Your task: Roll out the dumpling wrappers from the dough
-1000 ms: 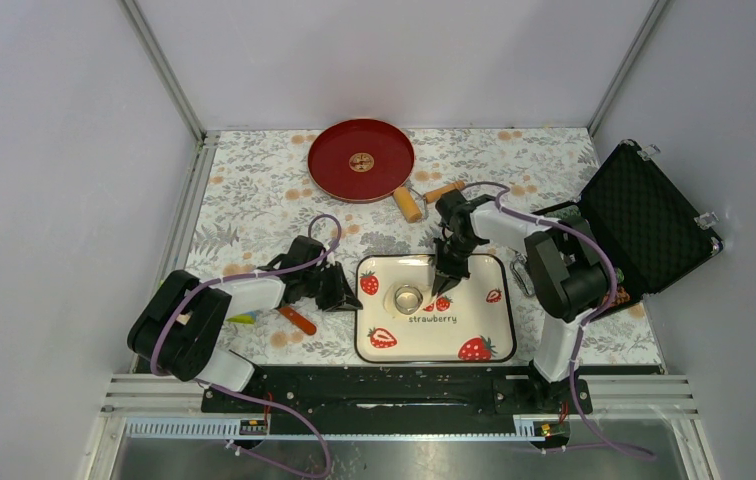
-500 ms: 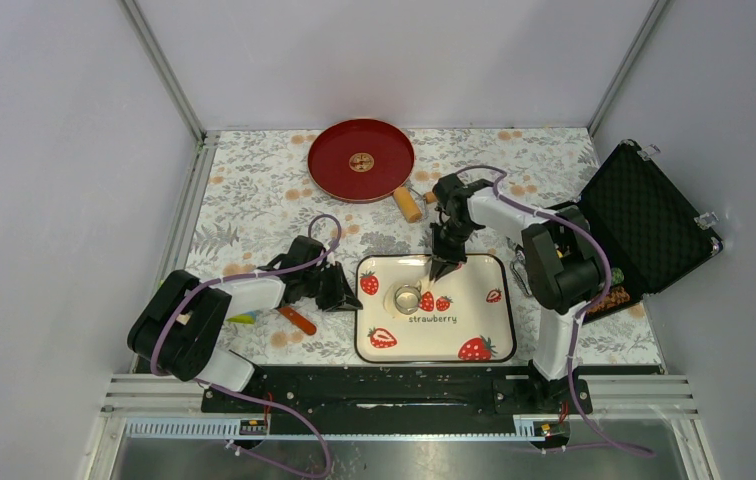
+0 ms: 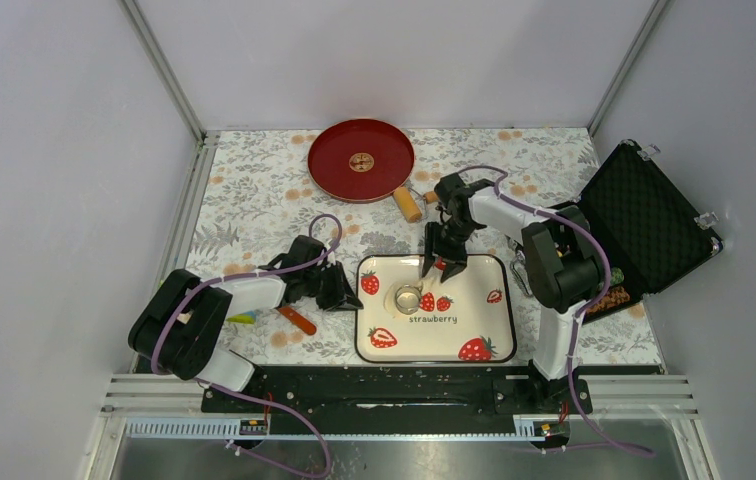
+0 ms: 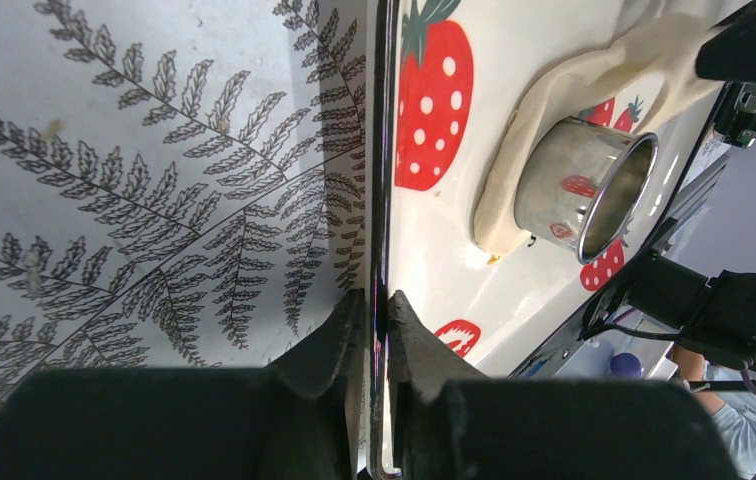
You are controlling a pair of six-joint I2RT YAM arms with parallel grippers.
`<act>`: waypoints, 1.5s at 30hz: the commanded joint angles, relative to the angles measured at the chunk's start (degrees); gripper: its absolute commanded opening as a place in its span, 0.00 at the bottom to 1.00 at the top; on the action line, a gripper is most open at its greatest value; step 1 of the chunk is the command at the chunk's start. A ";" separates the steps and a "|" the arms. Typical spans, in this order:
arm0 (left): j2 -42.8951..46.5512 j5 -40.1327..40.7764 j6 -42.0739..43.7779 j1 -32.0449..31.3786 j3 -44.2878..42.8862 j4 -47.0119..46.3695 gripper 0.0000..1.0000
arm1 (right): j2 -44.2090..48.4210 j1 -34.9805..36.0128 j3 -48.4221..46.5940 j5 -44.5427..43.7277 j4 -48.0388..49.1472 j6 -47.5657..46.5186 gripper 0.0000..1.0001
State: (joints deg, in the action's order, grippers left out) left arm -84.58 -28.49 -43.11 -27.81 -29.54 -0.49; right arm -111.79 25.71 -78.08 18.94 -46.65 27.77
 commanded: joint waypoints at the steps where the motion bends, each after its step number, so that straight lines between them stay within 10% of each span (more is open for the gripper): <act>1: -1.71 3.15 1.30 -0.66 -0.08 2.36 0.00 | 3.06 -1.64 3.83 4.64 3.48 2.52 0.59; 16: -1.76 3.11 1.34 -0.66 -0.10 2.34 0.00 | -0.88 -1.75 5.51 8.90 9.07 7.14 0.61; 45: -1.89 3.10 1.28 -0.66 -0.17 2.34 0.00 | -4.57 0.65 -3.90 14.62 5.97 7.06 0.27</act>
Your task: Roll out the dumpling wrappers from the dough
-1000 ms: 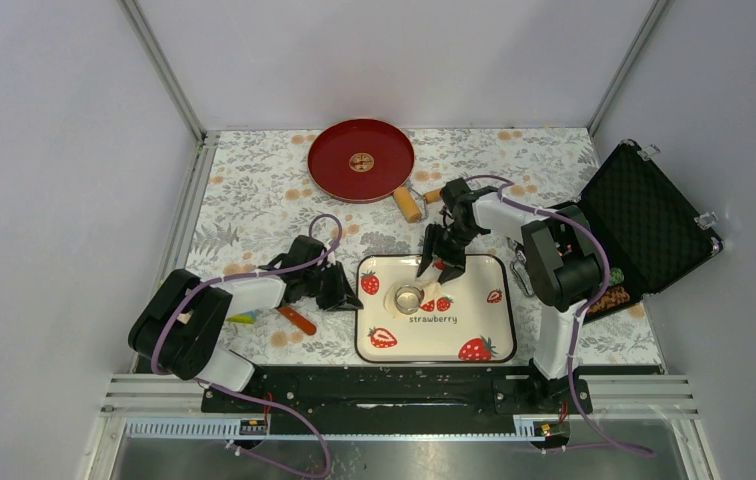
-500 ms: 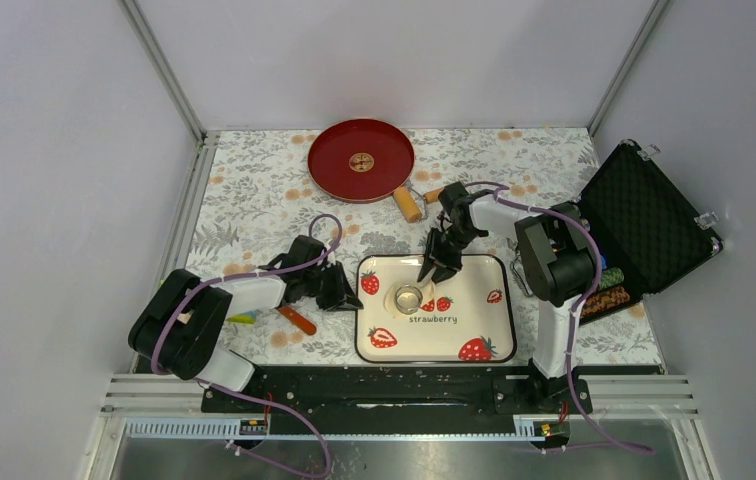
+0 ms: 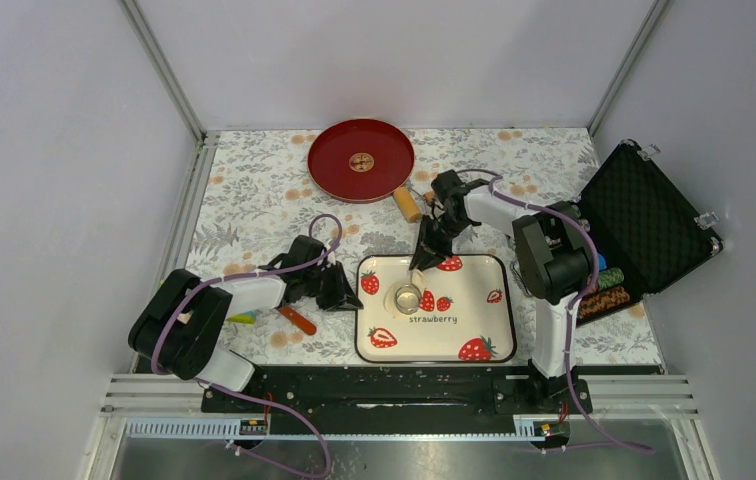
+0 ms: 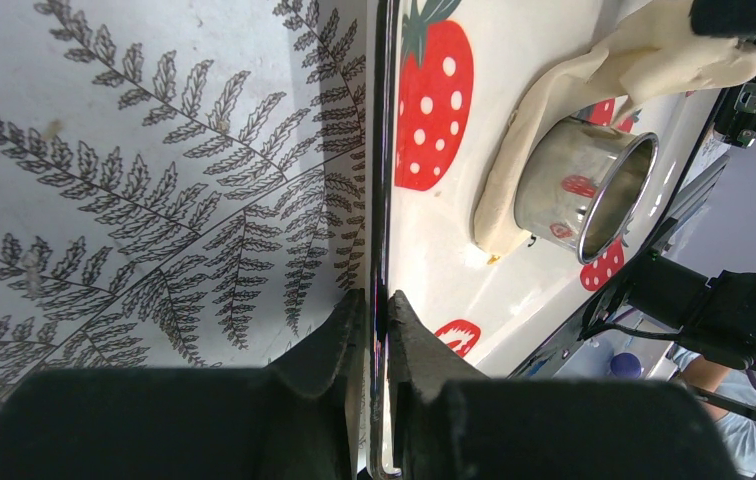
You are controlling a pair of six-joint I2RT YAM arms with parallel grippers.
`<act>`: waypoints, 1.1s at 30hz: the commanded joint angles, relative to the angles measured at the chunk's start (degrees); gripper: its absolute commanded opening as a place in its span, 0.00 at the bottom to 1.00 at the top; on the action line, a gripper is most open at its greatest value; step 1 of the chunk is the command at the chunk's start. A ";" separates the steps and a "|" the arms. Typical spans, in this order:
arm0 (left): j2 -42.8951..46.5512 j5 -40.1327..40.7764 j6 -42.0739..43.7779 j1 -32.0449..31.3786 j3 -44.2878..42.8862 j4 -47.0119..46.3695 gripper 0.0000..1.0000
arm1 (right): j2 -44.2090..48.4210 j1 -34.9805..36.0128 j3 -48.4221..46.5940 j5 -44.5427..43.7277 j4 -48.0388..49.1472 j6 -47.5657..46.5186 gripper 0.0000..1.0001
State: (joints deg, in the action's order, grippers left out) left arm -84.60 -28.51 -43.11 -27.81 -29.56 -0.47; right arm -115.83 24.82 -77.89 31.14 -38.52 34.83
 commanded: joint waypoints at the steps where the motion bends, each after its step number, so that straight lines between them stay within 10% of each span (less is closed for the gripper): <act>1: -1.81 3.12 1.28 -0.66 -0.10 2.32 0.00 | -0.66 1.81 -4.78 2.51 -2.48 -0.04 0.27; 10: -1.75 3.25 1.30 -0.66 -0.07 2.35 0.00 | -1.97 5.01 -9.38 0.91 -6.25 -1.54 0.19; 21: -1.72 3.22 1.28 -0.66 -0.05 2.31 0.00 | 1.60 5.24 -9.47 -13.52 -11.18 -6.08 0.69; 33: -1.82 3.20 1.28 -0.66 -0.09 2.32 0.00 | -4.80 6.67 -9.89 -9.42 -10.13 -5.03 0.68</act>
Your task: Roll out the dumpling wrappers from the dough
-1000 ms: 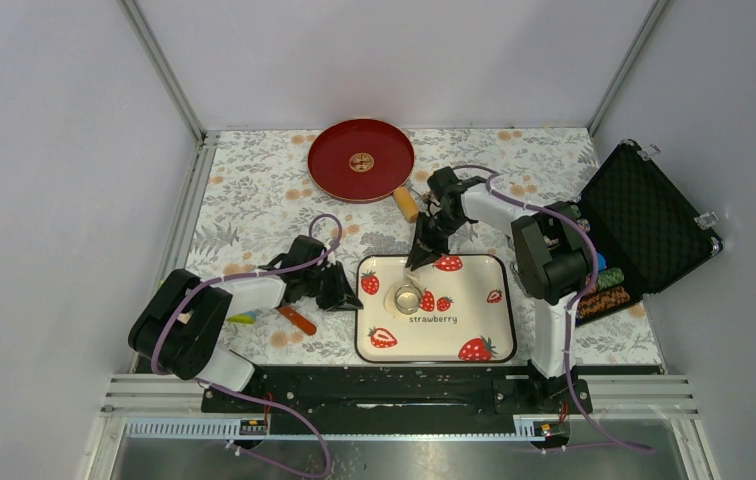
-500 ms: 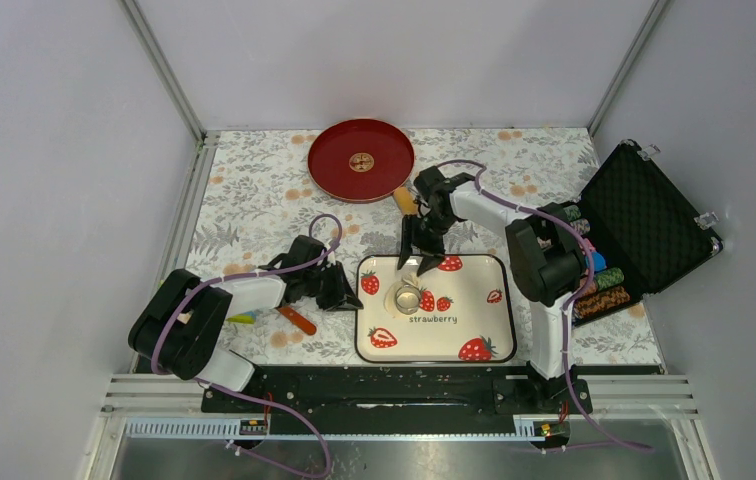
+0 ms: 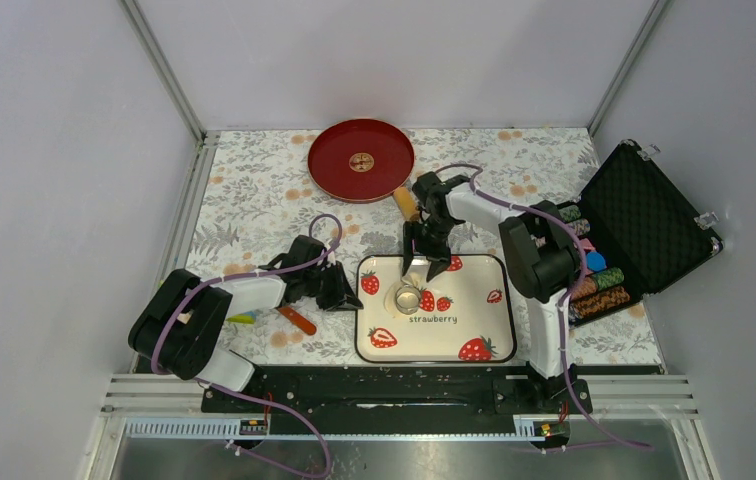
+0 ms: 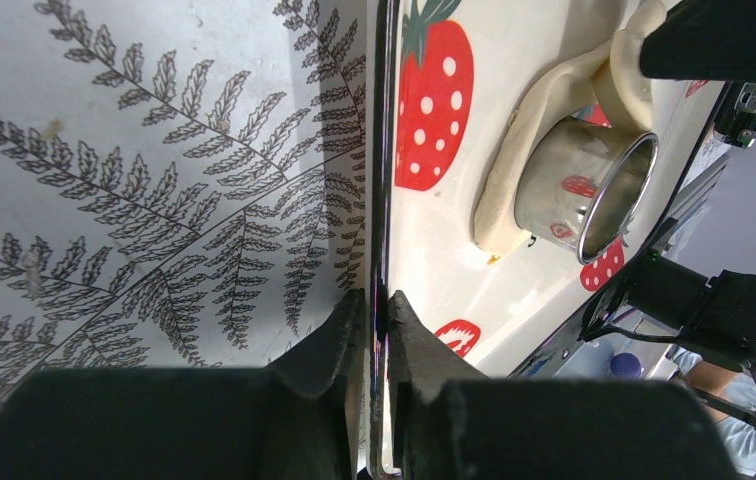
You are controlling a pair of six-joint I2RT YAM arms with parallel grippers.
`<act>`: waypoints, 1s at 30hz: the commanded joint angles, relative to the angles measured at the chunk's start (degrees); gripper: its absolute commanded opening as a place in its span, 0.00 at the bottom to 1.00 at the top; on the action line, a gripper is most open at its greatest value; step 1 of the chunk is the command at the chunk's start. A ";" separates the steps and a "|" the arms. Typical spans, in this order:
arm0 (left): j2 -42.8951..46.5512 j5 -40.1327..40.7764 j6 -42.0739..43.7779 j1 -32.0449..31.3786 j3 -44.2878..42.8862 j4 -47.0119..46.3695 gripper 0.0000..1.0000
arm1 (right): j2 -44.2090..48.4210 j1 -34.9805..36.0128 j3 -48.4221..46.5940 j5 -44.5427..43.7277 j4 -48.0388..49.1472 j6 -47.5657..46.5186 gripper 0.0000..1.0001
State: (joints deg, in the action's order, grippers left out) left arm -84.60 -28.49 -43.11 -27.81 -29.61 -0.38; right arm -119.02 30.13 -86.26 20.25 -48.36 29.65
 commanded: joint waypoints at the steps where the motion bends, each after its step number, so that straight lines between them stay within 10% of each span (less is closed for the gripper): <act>1: -1.85 3.23 1.28 -0.66 0.00 2.23 0.00 | -2.10 1.52 -1.68 1.58 -0.19 0.41 0.68; 15: -1.83 3.27 1.28 -0.66 -0.01 2.24 0.00 | -4.69 2.92 -5.30 3.06 -0.23 1.78 0.26; 30: -1.78 3.40 1.26 -0.66 -0.01 2.15 0.00 | -3.52 9.16 -9.10 7.17 -0.87 2.69 0.22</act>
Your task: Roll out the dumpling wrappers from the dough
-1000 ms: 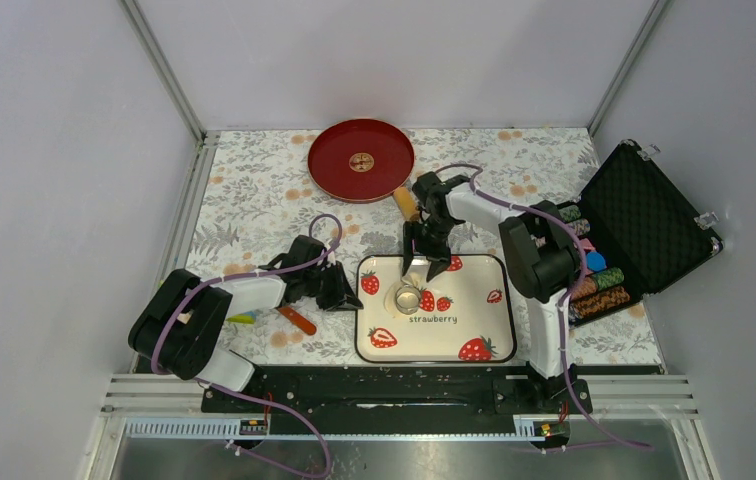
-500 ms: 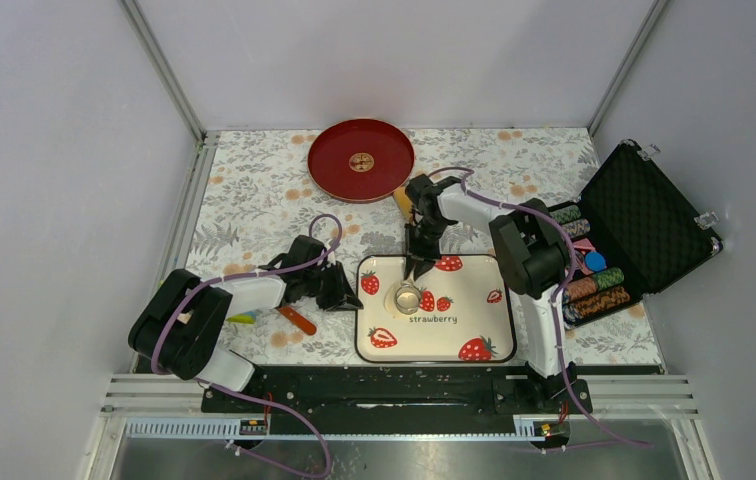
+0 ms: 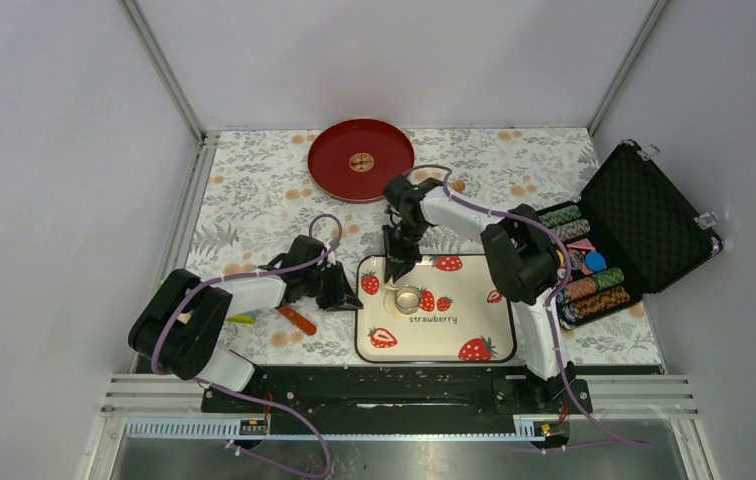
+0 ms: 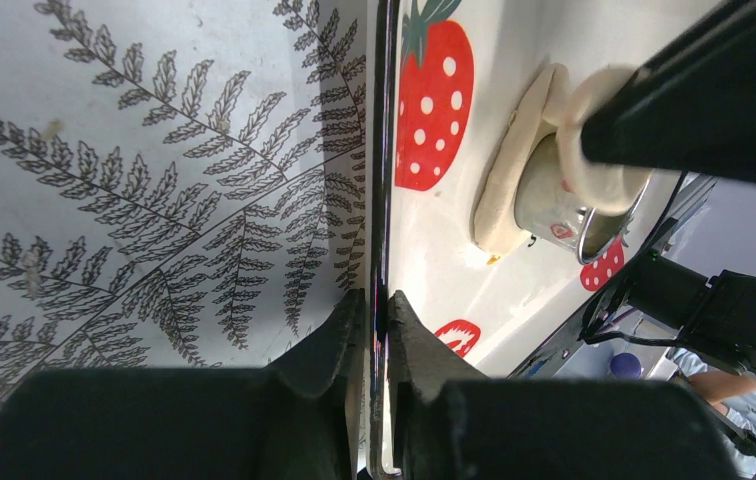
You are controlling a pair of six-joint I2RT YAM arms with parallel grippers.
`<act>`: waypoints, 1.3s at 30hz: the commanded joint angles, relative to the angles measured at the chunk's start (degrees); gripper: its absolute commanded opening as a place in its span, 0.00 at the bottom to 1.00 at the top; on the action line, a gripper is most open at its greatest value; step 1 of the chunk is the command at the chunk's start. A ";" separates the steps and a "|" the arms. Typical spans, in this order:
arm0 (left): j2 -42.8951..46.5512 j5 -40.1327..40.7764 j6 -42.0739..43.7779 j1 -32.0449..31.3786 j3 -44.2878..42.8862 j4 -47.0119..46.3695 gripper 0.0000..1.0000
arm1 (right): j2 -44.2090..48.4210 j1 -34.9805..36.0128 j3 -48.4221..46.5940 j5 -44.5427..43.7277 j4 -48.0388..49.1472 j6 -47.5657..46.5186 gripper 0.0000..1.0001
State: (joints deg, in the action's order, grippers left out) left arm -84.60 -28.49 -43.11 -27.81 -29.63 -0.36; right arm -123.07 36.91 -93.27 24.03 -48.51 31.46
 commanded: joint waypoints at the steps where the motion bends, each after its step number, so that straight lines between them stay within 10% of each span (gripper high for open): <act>1: -1.73 3.36 1.20 -0.62 0.05 2.15 0.00 | 0.61 2.90 -1.96 3.60 -0.71 0.81 0.22; 39: -2.46 4.03 0.92 -1.19 -0.12 1.77 0.00 | 26.69 9.59 15.93 3.42 -0.75 3.57 0.06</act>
State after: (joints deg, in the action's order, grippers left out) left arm -84.73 -28.29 -43.18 -28.08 -29.65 -0.56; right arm -100.79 45.98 -78.98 27.90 -48.36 33.95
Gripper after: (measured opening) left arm 0.108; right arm 0.157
